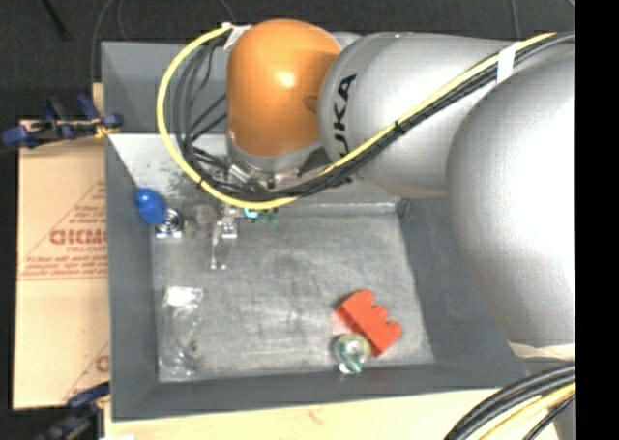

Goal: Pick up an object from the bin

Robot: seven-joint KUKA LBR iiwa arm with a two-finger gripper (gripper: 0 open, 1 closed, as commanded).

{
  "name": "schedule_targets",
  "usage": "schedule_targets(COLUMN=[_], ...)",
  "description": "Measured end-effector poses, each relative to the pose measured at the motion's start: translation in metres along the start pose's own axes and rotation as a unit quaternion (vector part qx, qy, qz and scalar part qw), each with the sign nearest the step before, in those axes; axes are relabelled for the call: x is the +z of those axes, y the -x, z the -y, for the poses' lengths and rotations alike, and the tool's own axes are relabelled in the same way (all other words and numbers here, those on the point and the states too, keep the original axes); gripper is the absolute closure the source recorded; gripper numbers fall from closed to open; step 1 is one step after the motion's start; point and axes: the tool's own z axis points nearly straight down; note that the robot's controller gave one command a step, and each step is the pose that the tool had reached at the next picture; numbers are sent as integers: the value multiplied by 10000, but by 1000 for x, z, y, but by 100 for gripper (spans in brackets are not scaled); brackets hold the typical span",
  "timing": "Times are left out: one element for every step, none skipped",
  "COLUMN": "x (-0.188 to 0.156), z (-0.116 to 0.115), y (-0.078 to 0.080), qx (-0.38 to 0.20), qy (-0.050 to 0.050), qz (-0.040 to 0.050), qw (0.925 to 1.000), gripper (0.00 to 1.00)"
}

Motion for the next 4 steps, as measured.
schedule_targets(x=[67,82,68,45], z=[-40,85,36,-4], y=[-87,-82,-33,3], qx=[-403,-418,42,75], qy=[-13,-33,12,17], qz=[-11,21,56,64], qw=[9992,9991,10000,9999], gripper=[0,0,0,0])
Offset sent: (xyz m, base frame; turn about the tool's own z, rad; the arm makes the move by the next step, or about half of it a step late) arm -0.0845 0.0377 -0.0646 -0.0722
